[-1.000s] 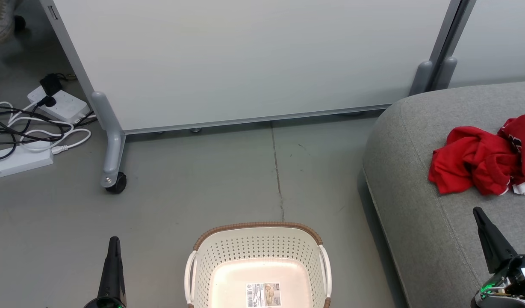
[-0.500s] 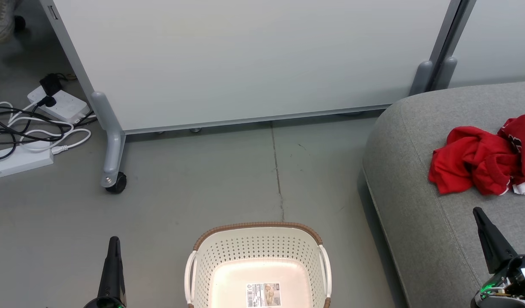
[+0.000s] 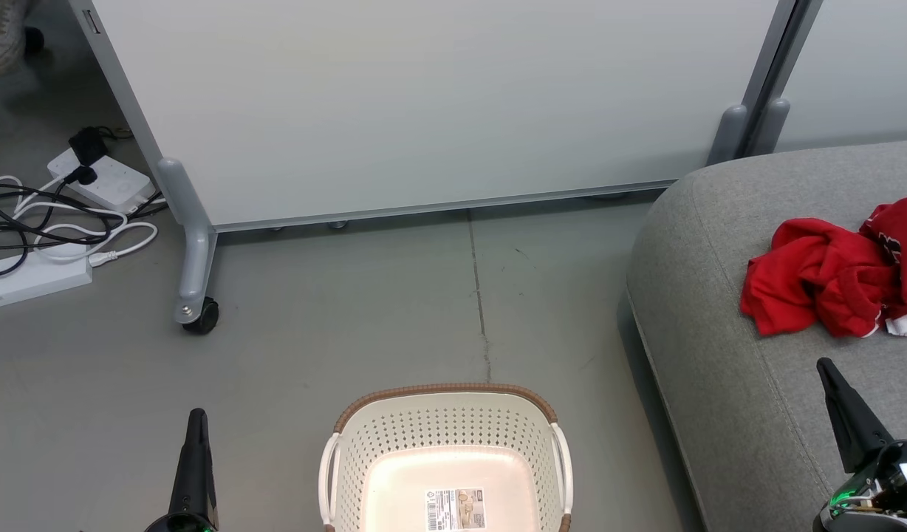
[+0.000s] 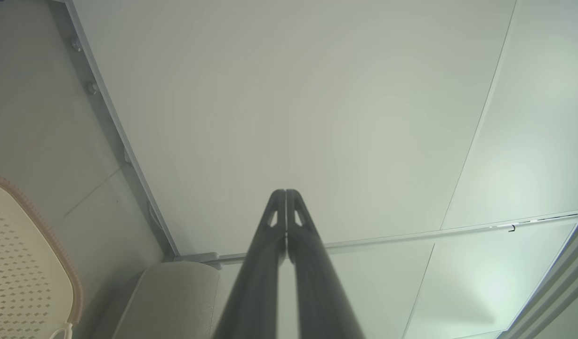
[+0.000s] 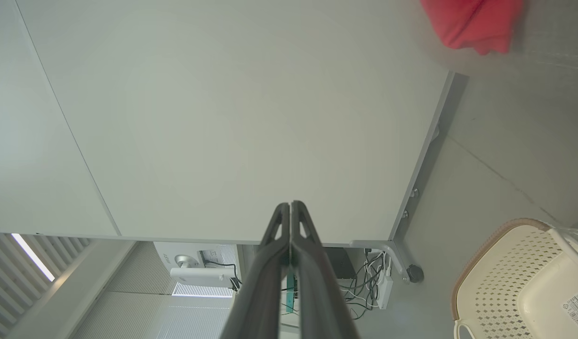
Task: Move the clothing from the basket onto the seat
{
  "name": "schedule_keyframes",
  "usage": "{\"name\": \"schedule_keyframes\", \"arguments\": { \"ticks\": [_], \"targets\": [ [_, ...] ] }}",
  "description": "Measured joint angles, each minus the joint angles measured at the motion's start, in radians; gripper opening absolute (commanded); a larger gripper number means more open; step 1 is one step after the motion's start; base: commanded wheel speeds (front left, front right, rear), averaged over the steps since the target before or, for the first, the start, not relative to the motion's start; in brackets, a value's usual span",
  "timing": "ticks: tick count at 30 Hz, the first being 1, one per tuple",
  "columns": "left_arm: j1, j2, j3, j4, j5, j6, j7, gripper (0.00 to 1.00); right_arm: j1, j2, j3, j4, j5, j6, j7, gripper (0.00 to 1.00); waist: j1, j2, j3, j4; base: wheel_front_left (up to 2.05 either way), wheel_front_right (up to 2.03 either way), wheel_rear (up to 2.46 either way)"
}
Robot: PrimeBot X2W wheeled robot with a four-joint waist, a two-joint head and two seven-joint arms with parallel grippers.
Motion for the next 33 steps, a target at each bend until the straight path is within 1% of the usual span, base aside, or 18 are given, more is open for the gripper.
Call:
{"name": "schedule_keyframes", "arguments": {
  "ticks": [33],
  "targets": [
    [0.000,0.000,0.000,0.000,0.000,0.000,0.001,0.00,-0.003,0.006,-0.008,0.001,-0.009,0.000,0.007,0.00,0.0000,0.0000,0.000,0.000,0.00,0.00,0.00]
  ]
}}
